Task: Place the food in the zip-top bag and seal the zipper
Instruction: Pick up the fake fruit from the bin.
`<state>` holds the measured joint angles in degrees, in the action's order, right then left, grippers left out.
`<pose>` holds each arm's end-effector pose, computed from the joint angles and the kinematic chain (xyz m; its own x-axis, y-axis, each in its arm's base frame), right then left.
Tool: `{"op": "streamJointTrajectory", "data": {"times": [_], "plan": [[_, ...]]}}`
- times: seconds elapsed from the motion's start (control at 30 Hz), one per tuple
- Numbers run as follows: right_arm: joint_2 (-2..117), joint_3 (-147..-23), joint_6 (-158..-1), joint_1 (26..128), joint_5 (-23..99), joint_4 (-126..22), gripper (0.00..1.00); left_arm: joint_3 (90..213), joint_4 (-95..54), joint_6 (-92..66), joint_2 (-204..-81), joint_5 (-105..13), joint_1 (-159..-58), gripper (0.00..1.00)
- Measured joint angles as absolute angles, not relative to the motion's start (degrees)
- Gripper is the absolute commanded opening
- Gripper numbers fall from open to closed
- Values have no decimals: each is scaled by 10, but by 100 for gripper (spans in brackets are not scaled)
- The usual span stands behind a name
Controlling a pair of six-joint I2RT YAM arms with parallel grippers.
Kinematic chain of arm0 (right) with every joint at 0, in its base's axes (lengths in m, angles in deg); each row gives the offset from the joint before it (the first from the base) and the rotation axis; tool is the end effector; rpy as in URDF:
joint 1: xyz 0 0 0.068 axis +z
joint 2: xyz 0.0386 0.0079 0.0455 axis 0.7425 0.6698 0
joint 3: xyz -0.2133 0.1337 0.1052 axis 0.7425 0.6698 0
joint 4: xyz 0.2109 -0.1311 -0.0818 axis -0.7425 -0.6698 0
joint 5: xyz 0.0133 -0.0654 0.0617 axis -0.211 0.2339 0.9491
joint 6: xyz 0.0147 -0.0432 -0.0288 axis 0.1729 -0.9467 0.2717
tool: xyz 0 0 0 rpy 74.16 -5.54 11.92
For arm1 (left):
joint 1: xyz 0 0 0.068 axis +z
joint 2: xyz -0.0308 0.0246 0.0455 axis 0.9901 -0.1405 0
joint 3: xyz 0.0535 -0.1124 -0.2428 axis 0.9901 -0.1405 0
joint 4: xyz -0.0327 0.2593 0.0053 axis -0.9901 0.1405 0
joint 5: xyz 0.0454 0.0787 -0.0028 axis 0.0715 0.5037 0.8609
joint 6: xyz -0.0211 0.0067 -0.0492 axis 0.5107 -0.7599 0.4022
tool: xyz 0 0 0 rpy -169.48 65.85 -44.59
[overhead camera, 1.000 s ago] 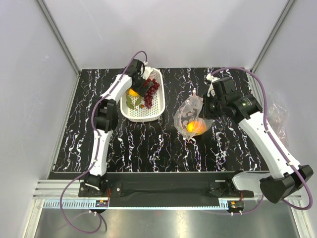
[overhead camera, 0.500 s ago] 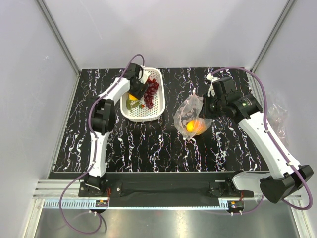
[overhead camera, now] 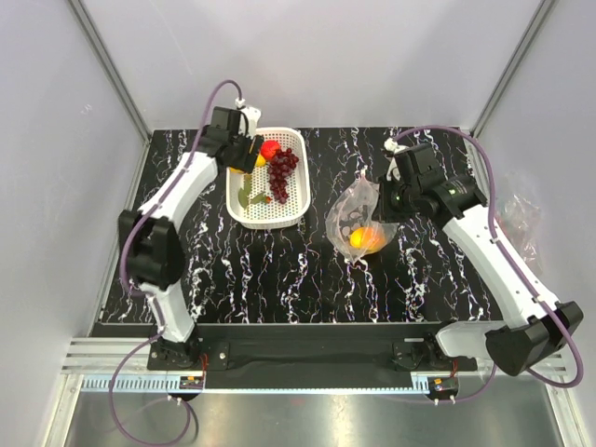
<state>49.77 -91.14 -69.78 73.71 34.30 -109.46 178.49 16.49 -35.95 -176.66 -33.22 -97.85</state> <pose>0.2221 0.1099 0.3790 -0.7931 -0.0691 -0.6051 -0.2595 0.9372 0.2330 0.4224 -0.1175 0.2975 -0.6261 0.3831 -0.6792 0.3502 0.9163 0.1940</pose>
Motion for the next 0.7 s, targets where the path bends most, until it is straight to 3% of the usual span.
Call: {"op": "streamJointTrajectory", "data": {"times": [0.33, 0.47, 0.7], "plan": [[544, -911, -690, 737, 335, -1068, 0, 1578, 47, -308, -1504, -386, -1069, 40], [555, -911, -686, 737, 328, -1057, 0, 1477, -69, -273, -1428, -449, -1118, 38], [565, -912, -675, 737, 311, -1054, 0, 1377, -267, -200, -1380, -548, -1160, 36]]}}
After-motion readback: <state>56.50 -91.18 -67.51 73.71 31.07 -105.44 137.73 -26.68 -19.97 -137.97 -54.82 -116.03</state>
